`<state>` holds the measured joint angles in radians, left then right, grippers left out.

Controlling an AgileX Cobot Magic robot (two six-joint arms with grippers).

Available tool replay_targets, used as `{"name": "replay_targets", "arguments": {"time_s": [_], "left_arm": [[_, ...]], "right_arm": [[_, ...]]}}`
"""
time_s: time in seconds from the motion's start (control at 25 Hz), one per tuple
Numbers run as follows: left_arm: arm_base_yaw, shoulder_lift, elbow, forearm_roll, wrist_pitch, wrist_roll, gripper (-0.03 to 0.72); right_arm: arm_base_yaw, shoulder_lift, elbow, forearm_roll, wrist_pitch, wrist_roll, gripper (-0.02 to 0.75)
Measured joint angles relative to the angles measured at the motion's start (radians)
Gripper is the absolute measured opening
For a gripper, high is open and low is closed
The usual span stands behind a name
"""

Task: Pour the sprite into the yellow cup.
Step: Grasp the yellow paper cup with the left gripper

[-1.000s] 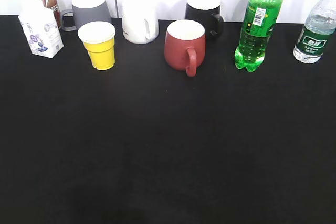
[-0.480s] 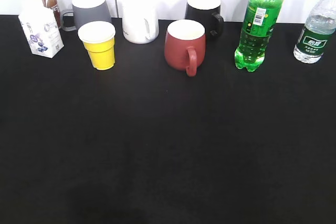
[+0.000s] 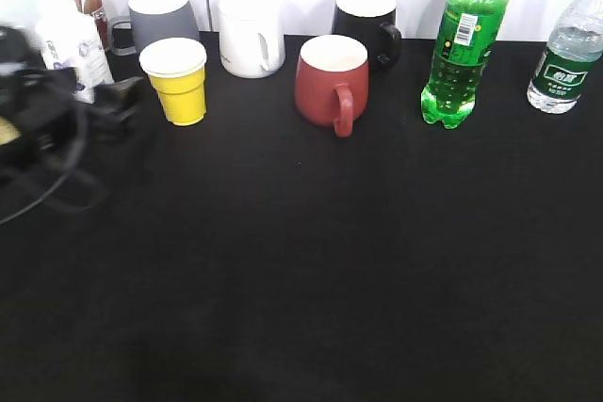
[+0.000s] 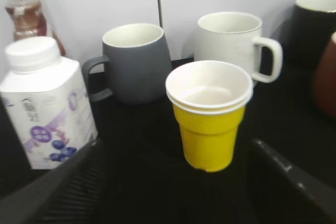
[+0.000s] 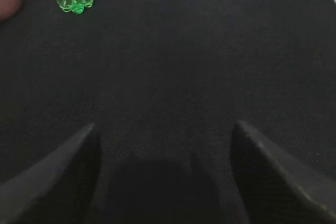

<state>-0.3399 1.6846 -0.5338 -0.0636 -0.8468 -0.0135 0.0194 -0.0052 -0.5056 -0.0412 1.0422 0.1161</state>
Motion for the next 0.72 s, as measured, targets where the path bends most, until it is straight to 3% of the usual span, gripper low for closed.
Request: {"name": "replay_targets", "arguments": {"time_s": [0.2, 0.72], "left_arm": [[0.000, 0.206, -0.097, 0.105, -0.043, -0.017, 0.641], [0.000, 0.467, -0.416, 0.125, -0.030, -0.018, 0.671]], "right_arm": [[0.000, 0.000, 0.000, 0.000, 0.000, 0.000, 0.586], [0.000, 0.000, 0.000, 0.000, 0.000, 0.000, 0.586]]}}
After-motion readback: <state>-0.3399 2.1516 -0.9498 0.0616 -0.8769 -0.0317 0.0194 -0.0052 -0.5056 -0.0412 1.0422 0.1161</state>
